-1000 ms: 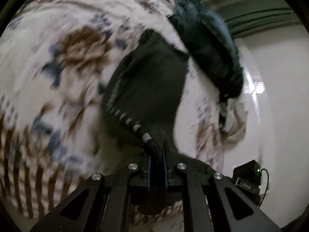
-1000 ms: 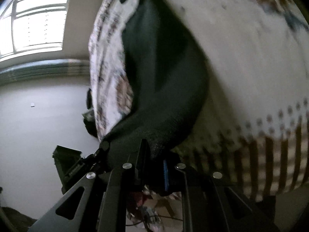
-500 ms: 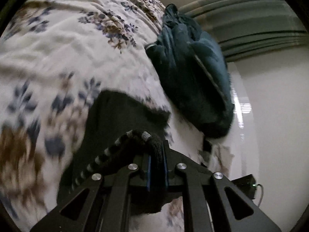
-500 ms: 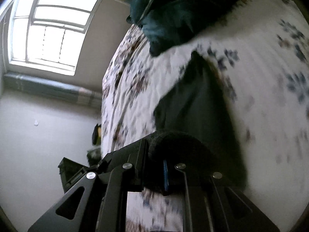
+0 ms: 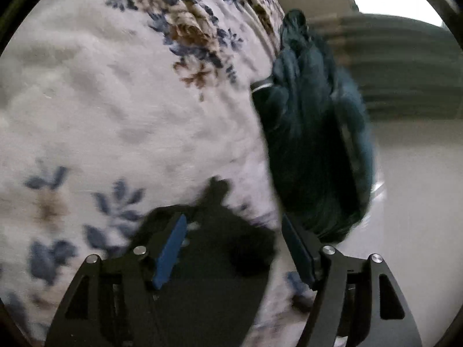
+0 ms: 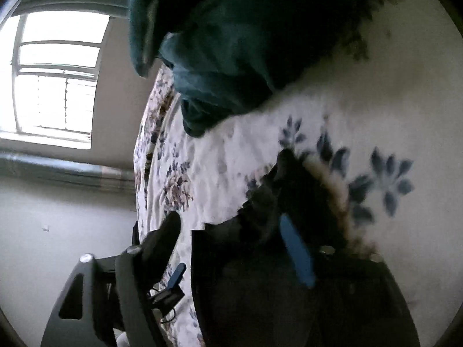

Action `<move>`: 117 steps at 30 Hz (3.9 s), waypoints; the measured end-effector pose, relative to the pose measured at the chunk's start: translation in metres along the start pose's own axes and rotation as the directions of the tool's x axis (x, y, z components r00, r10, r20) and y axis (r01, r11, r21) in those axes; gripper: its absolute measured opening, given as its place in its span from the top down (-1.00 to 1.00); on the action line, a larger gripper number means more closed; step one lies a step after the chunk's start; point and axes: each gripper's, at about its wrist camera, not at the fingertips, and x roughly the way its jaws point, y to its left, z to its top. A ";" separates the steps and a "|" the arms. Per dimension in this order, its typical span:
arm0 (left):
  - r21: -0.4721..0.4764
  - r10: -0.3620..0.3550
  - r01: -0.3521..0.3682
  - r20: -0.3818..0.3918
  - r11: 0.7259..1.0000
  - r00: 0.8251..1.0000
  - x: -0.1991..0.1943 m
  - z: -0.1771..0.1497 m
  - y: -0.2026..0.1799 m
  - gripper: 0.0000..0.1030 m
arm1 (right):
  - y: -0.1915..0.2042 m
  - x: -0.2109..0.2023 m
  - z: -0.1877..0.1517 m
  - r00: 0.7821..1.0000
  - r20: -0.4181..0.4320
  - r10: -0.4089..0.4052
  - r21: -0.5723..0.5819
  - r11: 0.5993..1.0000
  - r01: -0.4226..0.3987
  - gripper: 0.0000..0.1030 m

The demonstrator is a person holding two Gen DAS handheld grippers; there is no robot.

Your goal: Fold small clothes

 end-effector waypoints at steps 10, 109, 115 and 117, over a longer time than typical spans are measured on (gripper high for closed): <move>0.403 0.320 -0.293 0.001 0.867 0.948 0.037 -0.019 -0.025 0.83 | -0.004 0.051 -0.035 0.925 -0.158 -0.346 -0.308 0.907 0.287 0.71; -0.036 0.322 -0.320 0.091 0.947 0.942 -0.086 -0.061 0.100 -0.31 | 0.037 0.115 -0.050 0.883 -0.229 -0.409 -0.543 0.807 0.233 0.87; 0.011 0.349 -0.352 0.110 0.936 0.931 -0.111 -0.091 0.086 -0.28 | 0.025 0.057 -0.053 0.900 -0.268 -0.342 -0.461 0.866 0.192 -0.03; 0.031 0.346 -0.350 0.106 0.936 0.932 -0.119 -0.109 0.082 -0.28 | 0.018 0.048 -0.077 0.866 -0.343 -0.363 -0.497 0.853 0.161 -0.07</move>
